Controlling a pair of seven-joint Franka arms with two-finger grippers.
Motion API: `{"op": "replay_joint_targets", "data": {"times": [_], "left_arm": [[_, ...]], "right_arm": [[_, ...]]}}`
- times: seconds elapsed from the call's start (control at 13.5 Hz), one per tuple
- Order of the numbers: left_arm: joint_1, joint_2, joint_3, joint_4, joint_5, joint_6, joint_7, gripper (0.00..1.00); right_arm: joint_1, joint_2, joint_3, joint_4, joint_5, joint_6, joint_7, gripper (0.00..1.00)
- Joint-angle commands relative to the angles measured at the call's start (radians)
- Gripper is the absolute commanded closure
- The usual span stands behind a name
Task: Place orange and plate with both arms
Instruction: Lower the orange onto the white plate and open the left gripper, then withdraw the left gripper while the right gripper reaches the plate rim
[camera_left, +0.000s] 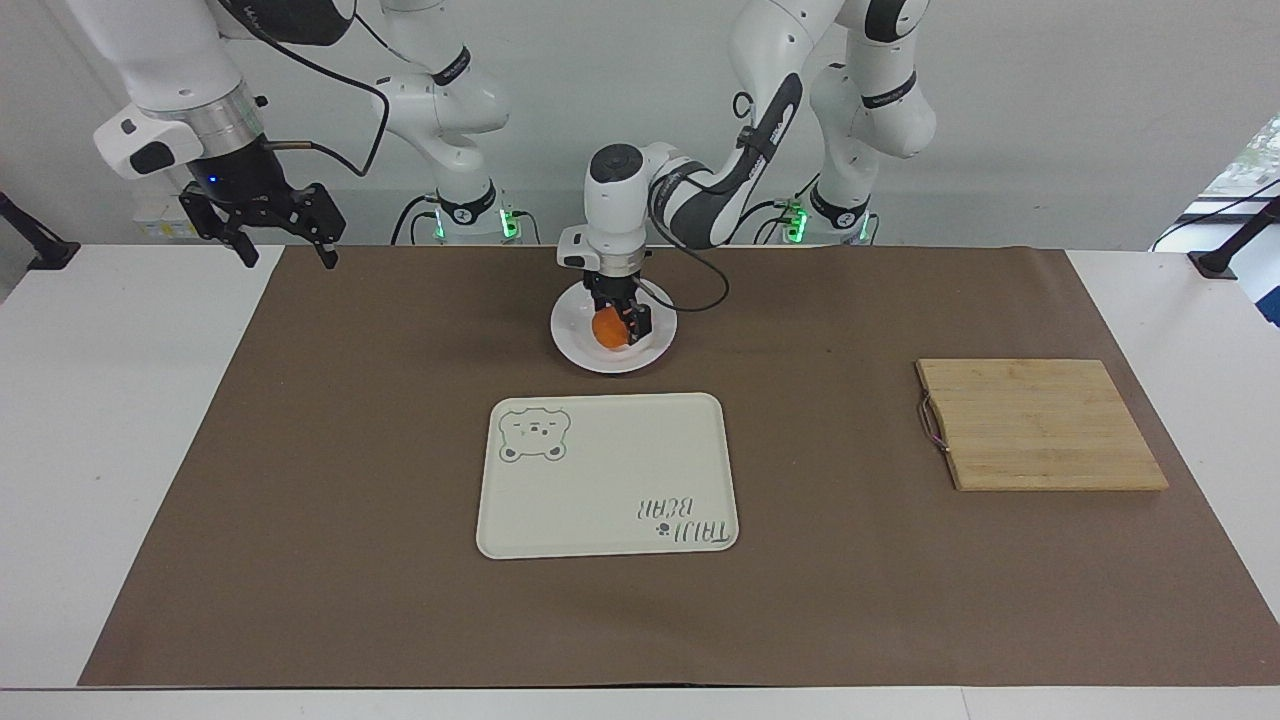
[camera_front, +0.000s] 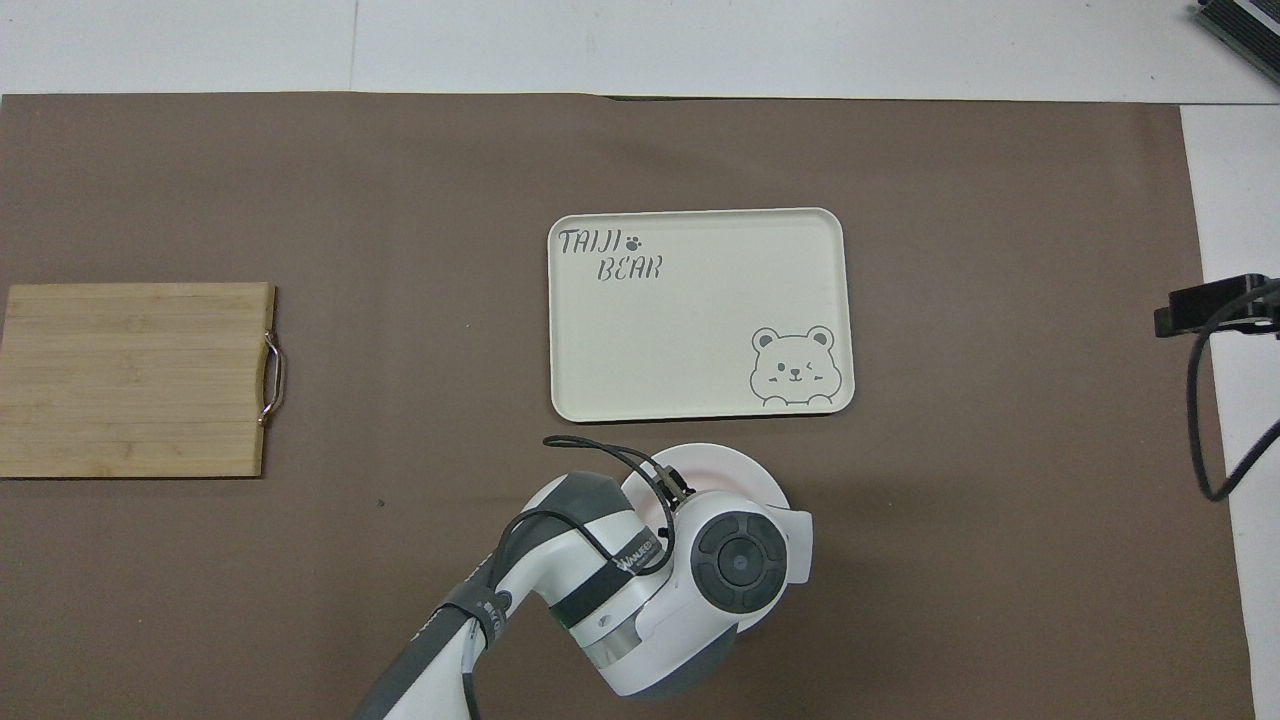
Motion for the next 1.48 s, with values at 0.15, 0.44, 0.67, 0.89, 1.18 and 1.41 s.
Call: {"op": "replay_joint_targets", "data": {"times": [0.15,0.44,0.67,0.89,1.18,1.41], "left_arm": [[0.083,-0.147,0.006,0.077,0.005,-0.264,0.008,0.00],[0.159,-0.252,0.014,0.104,0.005,-0.367,0.008,0.00],[0.224,-0.293,0.035,0.153,0.003,-0.453,0.008,0.00],[0.342,-0.293,0.038,0.197,0.003,-0.493,0.008,0.00],[0.513,-0.293,0.038,0.200,0.002,-0.488,0.010,0.00],[0.608,-0.292,0.038,0.222,0.002,-0.487,0.010,0.00]], "right_arm": [[-0.004,-0.010,-0.002,-0.010,-0.017,-0.022,-0.019,0.00],[0.002,-0.029,0.006,-0.035,-0.009,-0.033,-0.020,0.00],[-0.012,-0.047,0.017,-0.140,0.108,-0.015,-0.029,0.00],[-0.006,-0.053,0.017,-0.294,0.280,0.100,-0.029,0.00],[0.002,-0.082,0.018,-0.560,0.544,0.276,-0.157,0.00],[0.029,-0.123,0.024,-0.742,0.690,0.396,-0.268,0.00]]}}
